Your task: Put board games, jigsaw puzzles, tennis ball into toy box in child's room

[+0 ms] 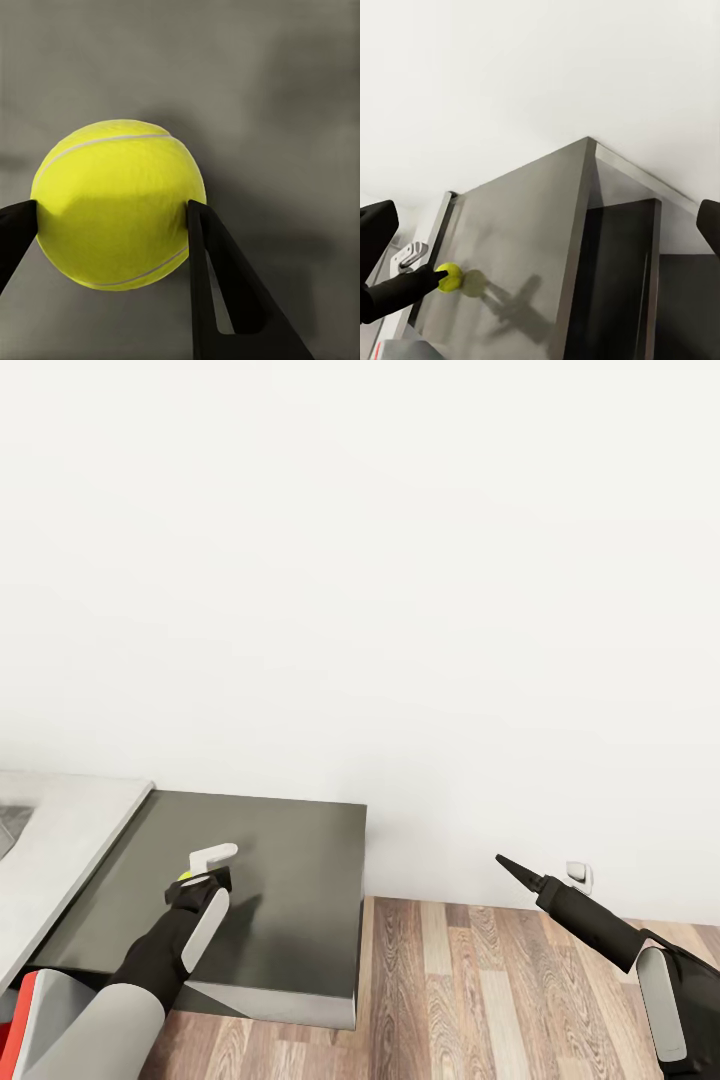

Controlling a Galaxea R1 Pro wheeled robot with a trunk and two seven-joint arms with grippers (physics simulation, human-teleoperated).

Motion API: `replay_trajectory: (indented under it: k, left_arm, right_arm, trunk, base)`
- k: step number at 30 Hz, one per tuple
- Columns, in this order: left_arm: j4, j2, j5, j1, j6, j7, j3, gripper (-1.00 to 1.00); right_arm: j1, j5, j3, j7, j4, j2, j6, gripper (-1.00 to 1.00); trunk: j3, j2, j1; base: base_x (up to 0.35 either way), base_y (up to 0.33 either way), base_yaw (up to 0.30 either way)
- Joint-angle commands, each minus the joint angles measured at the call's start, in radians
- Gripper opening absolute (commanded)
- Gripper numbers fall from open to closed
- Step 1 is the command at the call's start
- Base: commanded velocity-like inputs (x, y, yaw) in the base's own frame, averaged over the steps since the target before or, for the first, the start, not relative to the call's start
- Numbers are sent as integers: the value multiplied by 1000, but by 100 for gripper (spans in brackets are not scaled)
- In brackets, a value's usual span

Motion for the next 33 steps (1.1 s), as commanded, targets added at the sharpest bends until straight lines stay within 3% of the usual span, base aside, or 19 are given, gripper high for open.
replay_trajectory:
  k: [1, 16, 20, 27, 30, 33]
  left_arm:
    - [-1, 1, 9, -1, 3, 9, -6, -100]
    - [-37, 5, 13, -1, 27, 1, -2, -100]
    - [-198, 10, 20, 2, 200, -3, 12, -100]
    - [-476, 9, 29, 25, 430, -16, 50, -100]
    - [-526, 10, 52, 32, 516, -73, 72, -100]
    - [-544, 17, 72, 35, 586, -183, 130, -100]
  right_arm:
    - [-1, -3, -1, 2, 0, 0, 6, 100]
    - [-1, -4, -1, 6, -8, -1, 6, 100]
    - [-1, -4, -1, 8, -10, -1, 7, 100]
    - [-1, -7, -6, 16, -10, -5, 9, 100]
    - [-1, -11, -8, 16, -9, -7, 10, 100]
    - [-1, -14, -9, 17, -7, -9, 12, 100]
  trunk:
    - [-2, -2, 1]
    - [16, -2, 1]
    - [22, -2, 1]
    - [33, -2, 1]
    - [38, -2, 1]
    - [43, -2, 1]
  base:
    - [0, 0, 0]
    - [0, 0, -48]
    - [0, 0, -9]
    - [0, 0, -1]
    - [0, 0, 0]
    - [0, 0, 0]
